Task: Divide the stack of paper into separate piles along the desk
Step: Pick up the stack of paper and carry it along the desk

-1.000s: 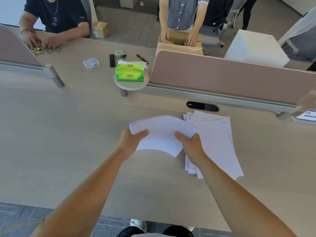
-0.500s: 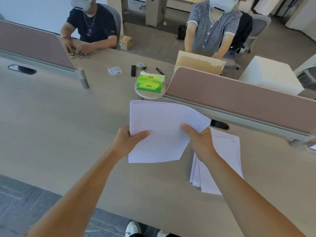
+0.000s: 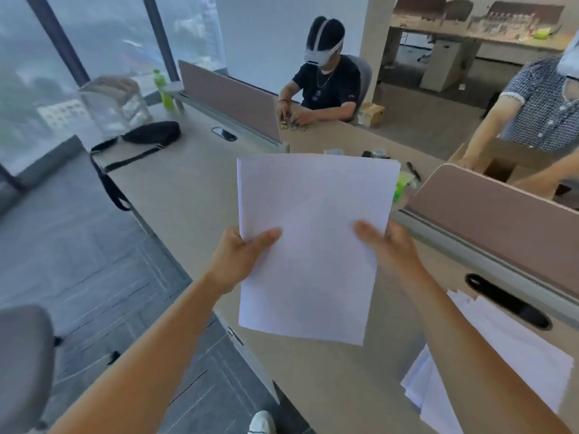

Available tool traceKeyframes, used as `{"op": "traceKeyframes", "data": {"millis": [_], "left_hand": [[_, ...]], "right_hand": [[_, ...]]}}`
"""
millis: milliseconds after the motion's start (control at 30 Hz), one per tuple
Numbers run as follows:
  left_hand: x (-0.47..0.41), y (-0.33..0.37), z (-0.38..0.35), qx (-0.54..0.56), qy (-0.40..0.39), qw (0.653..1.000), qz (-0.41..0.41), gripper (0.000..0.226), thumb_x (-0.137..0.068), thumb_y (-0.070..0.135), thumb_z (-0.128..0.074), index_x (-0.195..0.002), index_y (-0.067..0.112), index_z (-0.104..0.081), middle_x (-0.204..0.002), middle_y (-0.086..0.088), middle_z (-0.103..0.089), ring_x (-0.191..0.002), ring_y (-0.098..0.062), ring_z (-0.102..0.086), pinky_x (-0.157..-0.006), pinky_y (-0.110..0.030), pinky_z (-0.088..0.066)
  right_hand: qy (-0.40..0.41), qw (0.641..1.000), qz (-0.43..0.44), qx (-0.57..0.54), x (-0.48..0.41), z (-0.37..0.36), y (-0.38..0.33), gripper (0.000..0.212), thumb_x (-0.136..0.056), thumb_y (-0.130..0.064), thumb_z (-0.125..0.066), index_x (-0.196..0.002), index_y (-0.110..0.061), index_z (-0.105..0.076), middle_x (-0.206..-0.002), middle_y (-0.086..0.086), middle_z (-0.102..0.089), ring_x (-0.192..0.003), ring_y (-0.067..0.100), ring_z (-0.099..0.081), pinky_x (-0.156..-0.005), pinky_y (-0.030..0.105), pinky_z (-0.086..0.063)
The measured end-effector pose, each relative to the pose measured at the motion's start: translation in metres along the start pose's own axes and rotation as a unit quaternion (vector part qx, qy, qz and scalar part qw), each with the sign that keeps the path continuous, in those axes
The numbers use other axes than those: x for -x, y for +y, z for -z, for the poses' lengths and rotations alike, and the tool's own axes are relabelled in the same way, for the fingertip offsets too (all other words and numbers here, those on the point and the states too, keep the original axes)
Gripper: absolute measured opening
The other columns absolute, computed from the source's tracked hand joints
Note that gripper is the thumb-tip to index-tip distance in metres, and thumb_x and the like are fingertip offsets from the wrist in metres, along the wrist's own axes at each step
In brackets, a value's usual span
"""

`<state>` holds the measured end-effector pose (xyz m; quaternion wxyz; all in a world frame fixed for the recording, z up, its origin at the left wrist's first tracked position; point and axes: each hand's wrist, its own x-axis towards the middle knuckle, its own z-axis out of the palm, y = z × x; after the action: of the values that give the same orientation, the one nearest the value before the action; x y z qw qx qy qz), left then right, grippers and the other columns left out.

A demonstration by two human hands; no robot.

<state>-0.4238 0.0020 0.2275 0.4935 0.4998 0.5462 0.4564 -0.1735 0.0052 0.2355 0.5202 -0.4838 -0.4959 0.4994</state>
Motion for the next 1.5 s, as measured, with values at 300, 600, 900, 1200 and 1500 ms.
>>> {"op": "traceKeyframes", "data": {"millis": [300, 600, 900, 1200, 1500], "left_hand": [[0.01, -0.006, 0.068, 0.067, 0.006, 0.993, 0.099, 0.042, -0.07, 0.045, -0.081, -0.099, 0.014, -0.074, -0.102, -0.009, -0.077, -0.094, -0.029, -0.074, -0.089, -0.048, -0.056], [-0.016, -0.041, 0.184, 0.113, 0.021, 0.987, 0.116, 0.039, -0.084, 0.04, -0.073, -0.105, 0.007, -0.071, -0.101, -0.011, -0.077, -0.093, -0.031, -0.074, -0.089, -0.051, -0.056], [-0.058, -0.053, 0.307, 0.139, 0.011, 0.984, 0.112, 0.038, -0.088, 0.039, -0.069, -0.103, 0.004, -0.072, -0.1, -0.011, -0.077, -0.092, -0.031, -0.074, -0.086, -0.047, -0.058], [-0.126, -0.073, 0.354, 0.077, 0.068, 0.994, 0.034, 0.032, -0.095, 0.038, -0.061, -0.1, 0.008, -0.07, -0.093, -0.009, -0.076, -0.083, -0.027, -0.073, -0.075, -0.044, -0.061], [-0.248, -0.071, 0.359, 0.018, 0.117, 0.993, -0.002, 0.02, -0.101, 0.027, -0.052, -0.1, 0.012, -0.065, -0.076, 0.008, -0.069, -0.06, 0.003, -0.066, -0.051, -0.011, -0.047]], "right_hand": [[-0.033, 0.998, -0.044, -0.006, -0.017, -0.082, 0.018, 0.01, -0.095, -0.026, -0.063, -0.093, -0.023, -0.072, -0.096, -0.013, -0.076, -0.101, 0.015, -0.069, -0.092, 0.037, -0.053], [-0.079, 0.992, -0.087, -0.048, -0.041, -0.193, 0.02, 0.057, -0.081, -0.054, -0.065, -0.126, -0.019, -0.064, -0.128, -0.001, -0.067, -0.125, 0.021, -0.058, -0.11, 0.048, -0.039], [-0.001, 0.997, -0.038, 0.071, -0.066, -0.324, 0.022, 0.027, -0.104, -0.03, -0.044, -0.093, -0.026, -0.068, -0.093, -0.018, -0.072, -0.084, -0.012, -0.066, -0.075, 0.009, -0.048], [0.02, 0.999, -0.001, 0.044, -0.119, -0.384, 0.032, 0.027, -0.105, -0.023, -0.043, -0.1, -0.023, -0.07, -0.095, -0.016, -0.075, -0.093, -0.002, -0.069, -0.075, 0.01, -0.05], [0.031, 0.995, 0.064, 0.075, -0.229, -0.412, 0.065, 0.023, -0.104, -0.022, -0.045, -0.101, -0.03, -0.067, -0.093, -0.011, -0.074, -0.09, 0.005, -0.069, -0.076, 0.015, -0.047]]}}
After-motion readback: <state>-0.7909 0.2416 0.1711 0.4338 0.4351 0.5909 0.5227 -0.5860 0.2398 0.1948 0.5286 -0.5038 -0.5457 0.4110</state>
